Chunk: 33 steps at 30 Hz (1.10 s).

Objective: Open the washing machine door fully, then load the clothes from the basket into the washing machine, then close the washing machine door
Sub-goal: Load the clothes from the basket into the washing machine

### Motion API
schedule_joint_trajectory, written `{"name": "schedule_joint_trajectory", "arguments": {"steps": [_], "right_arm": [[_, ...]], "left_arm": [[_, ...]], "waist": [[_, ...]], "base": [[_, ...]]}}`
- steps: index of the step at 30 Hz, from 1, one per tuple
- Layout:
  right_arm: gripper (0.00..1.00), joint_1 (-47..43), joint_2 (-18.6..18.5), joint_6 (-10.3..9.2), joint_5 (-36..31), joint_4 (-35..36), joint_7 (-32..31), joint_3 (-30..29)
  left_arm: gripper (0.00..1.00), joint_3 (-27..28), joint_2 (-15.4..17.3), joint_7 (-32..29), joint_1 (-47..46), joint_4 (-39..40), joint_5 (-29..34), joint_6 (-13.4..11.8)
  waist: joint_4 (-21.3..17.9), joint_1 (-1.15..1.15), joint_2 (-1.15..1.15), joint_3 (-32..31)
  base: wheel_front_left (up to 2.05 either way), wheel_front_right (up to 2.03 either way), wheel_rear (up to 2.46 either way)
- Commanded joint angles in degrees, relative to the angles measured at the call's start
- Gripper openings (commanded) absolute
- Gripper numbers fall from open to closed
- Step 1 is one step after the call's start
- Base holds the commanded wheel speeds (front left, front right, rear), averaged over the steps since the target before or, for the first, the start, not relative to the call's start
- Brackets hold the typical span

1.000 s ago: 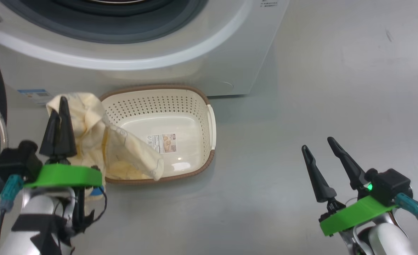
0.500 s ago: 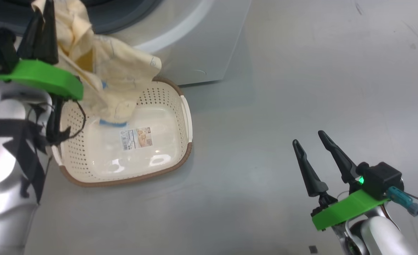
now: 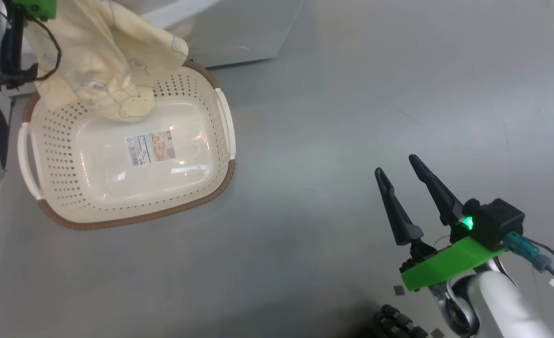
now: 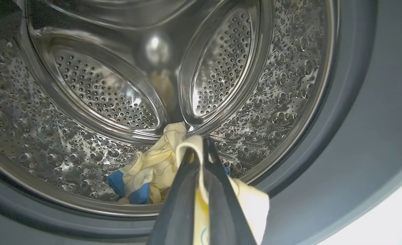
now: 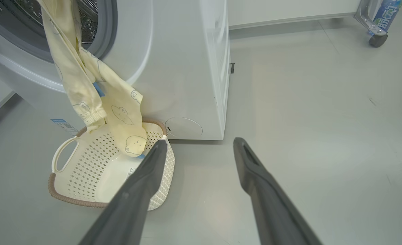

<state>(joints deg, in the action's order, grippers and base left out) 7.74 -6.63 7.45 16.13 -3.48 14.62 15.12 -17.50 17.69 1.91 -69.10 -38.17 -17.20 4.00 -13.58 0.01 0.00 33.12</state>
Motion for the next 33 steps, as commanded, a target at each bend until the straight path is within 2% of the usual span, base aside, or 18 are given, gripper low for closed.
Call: {"name": "schedule_joint_trajectory", "arguments": {"steps": [1,12,25,29,33], "right_arm": [[1.0,0.24,-0.01,0.03,0.24,1.54,0.38,1.38],[1.0,0.12,1.44,0.03,0.66,1.2,0.38,3.53],[1.0,-0.87,2.42,0.03,0.79,0.87,0.38,5.16],[1.0,-0.67,2.76,0.03,0.89,0.77,0.38,6.17],[1.0,-0.42,3.04,0.03,1.31,0.41,0.38,7.03]], "left_arm": [[0.0,0.99,2.14,0.06,-3.63,0.33,0.51,0.03],[0.0,-0.63,1.2,1.0,-12.55,-9.76,1.83,-0.4],[0.0,-4.29,0.92,0.99,-20.79,-16.53,4.54,0.19],[0.0,-4.0,1.14,3.47,-23.67,-17.55,4.57,-0.83],[0.0,-5.14,2.8,10.5,-26.08,-16.18,6.77,-1.65]], "waist": [[-0.67,-0.01,0.0,2.41],[-2.3,-0.01,0.0,6.9],[-3.14,-0.01,0.0,10.73],[-3.77,-0.01,0.0,11.76],[-4.58,-0.01,0.0,11.94]], "base": [[0.0,0.0,0.0],[0.0,0.0,0.0],[0.0,0.0,0.0],[0.0,0.0,0.0],[0.0,0.0,0.0]]}}
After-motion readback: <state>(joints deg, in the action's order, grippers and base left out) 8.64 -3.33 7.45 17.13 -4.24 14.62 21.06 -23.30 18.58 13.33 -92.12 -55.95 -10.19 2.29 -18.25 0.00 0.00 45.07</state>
